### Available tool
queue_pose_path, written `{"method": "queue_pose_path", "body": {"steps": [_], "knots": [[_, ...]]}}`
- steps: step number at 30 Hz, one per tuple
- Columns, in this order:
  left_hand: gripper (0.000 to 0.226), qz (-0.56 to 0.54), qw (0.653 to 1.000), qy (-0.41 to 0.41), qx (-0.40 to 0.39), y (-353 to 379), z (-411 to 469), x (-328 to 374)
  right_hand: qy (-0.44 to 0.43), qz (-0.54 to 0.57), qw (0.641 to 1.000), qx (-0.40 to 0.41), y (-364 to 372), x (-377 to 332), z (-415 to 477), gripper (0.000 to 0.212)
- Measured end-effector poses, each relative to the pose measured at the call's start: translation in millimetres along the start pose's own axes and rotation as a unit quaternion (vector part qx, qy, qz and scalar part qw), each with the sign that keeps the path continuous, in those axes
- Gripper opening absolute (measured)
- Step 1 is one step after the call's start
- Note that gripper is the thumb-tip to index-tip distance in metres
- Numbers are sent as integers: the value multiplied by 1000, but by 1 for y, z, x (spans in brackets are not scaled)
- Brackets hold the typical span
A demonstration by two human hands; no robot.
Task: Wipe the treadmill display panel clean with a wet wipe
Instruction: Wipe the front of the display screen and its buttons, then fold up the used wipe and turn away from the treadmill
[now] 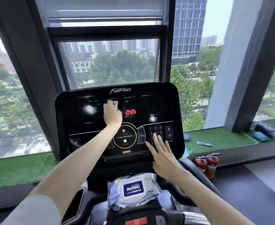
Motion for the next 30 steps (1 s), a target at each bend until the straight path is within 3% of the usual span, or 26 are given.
{"method": "queue_pose_path", "body": {"steps": [12,15,17,19,22,26,30], "knots": [[35,-21,988,122,-91,103,-31,36,73,14,997,0,7,58,2,82],[27,44,954,162,-249,140,-56,42,101,25,995,1,14,80,-3,76],[17,106,877,168,-438,156,-81,45,145,33,989,-1,18,96,-7,64],[21,127,823,168,-527,155,-96,46,196,38,980,10,19,109,-10,46],[19,118,817,138,-548,135,-93,44,221,51,974,17,20,112,-6,30],[13,108,830,100,-538,93,-77,32,209,119,970,23,10,89,9,31],[19,66,882,103,-455,59,-67,19,225,208,951,27,-2,59,19,41]]}}
Point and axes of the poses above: each hand's wrist, its own z-axis towards the middle knuckle, its own y-axis out of the palm, x = y × z, the point moved 3 cm from there along z, towards the middle knuckle, and after that the axes turned 14 degrees about -z, right-handed, at the moved point
